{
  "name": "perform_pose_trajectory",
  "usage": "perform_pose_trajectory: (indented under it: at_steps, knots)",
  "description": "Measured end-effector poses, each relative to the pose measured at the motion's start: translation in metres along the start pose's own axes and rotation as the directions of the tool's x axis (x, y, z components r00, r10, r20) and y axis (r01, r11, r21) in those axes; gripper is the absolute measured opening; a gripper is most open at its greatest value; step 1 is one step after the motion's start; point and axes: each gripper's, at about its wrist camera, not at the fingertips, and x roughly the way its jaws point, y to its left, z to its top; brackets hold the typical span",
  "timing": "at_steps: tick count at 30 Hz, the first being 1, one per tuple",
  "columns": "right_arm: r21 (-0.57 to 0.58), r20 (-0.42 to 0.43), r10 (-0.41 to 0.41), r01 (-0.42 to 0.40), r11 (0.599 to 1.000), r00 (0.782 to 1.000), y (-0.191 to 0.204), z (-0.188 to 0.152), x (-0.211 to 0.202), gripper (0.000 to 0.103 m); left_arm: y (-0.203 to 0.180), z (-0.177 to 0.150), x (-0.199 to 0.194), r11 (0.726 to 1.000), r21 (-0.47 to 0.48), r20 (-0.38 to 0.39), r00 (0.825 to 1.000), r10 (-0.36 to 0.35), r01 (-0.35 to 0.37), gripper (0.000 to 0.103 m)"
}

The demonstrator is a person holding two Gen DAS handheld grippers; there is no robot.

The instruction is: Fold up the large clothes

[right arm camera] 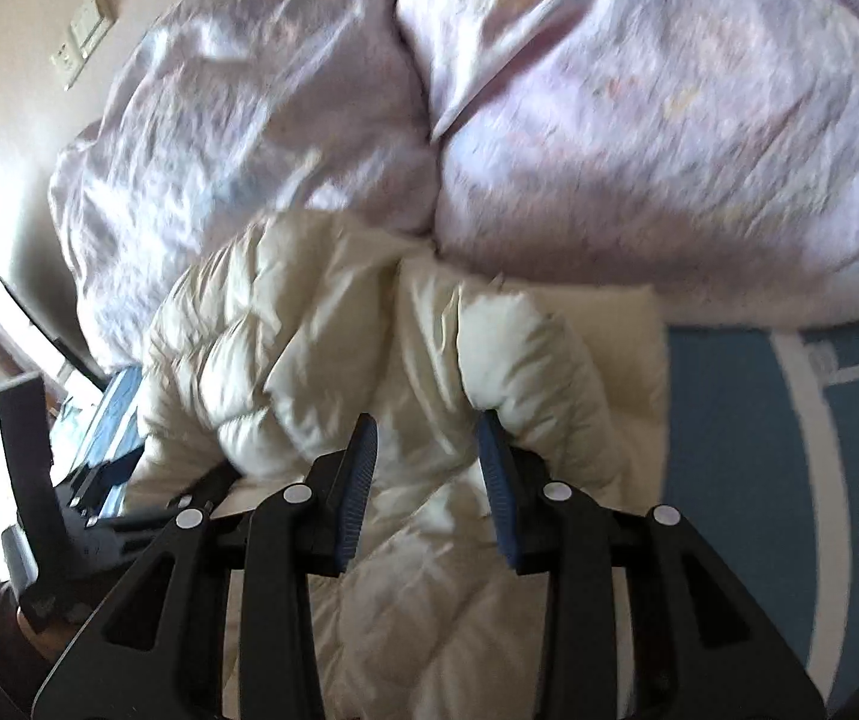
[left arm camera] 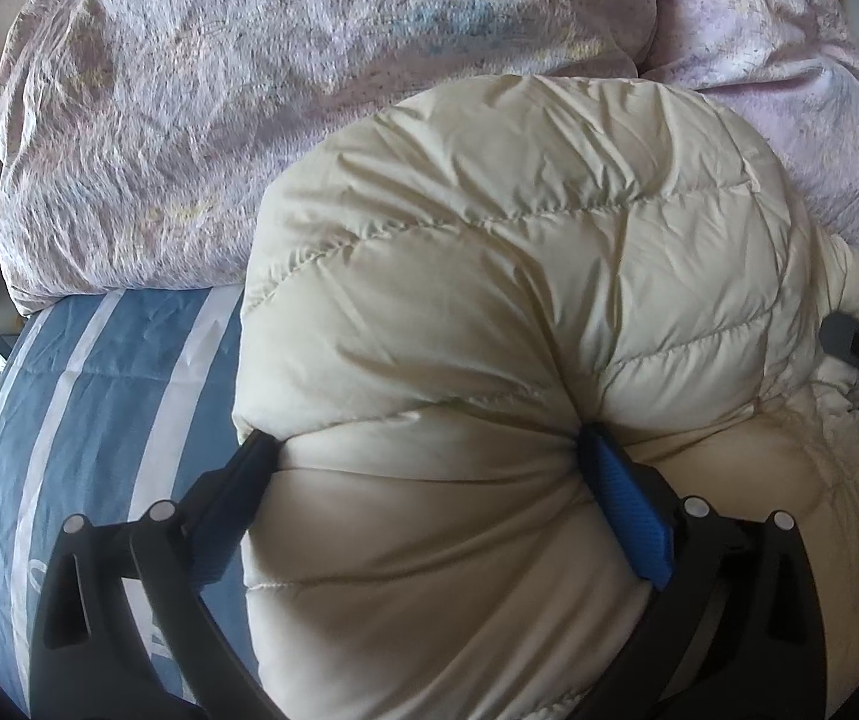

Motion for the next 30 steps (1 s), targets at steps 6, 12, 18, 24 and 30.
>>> perform_pose_trajectory:
  at_steps: [6,12,18,24,30]
  knots:
    - [0.008,-0.043,-0.065,0.066,0.998,0.997,-0.007,-0.005,0.022,0.031,-0.003,0.001,-0.001,1.0,0.0,0.002,1.0,-0.006,0.006,0.101]
    - [0.023,-0.057,-0.058,0.059,0.998,0.997,-0.015,-0.012,0.037,0.031,-0.004,0.004,0.0,1.0,-0.005,0.006,1.0,-0.012,0.012,0.101]
    - [-0.008,-0.032,-0.066,0.065,0.998,0.997,-0.011,-0.023,0.042,0.031,-0.004,0.003,0.001,1.0,-0.01,0.016,1.0,-0.019,0.019,0.101]
    - [-0.027,-0.029,-0.083,0.082,0.996,0.996,-0.004,-0.031,0.043,0.031,-0.002,0.001,0.005,1.0,-0.013,0.019,1.0,-0.021,0.021,0.101]
    - [-0.032,-0.03,-0.093,0.092,0.995,0.995,0.0,-0.032,0.046,0.031,-0.002,0.002,0.004,1.0,-0.013,0.018,1.0,-0.021,0.021,0.101]
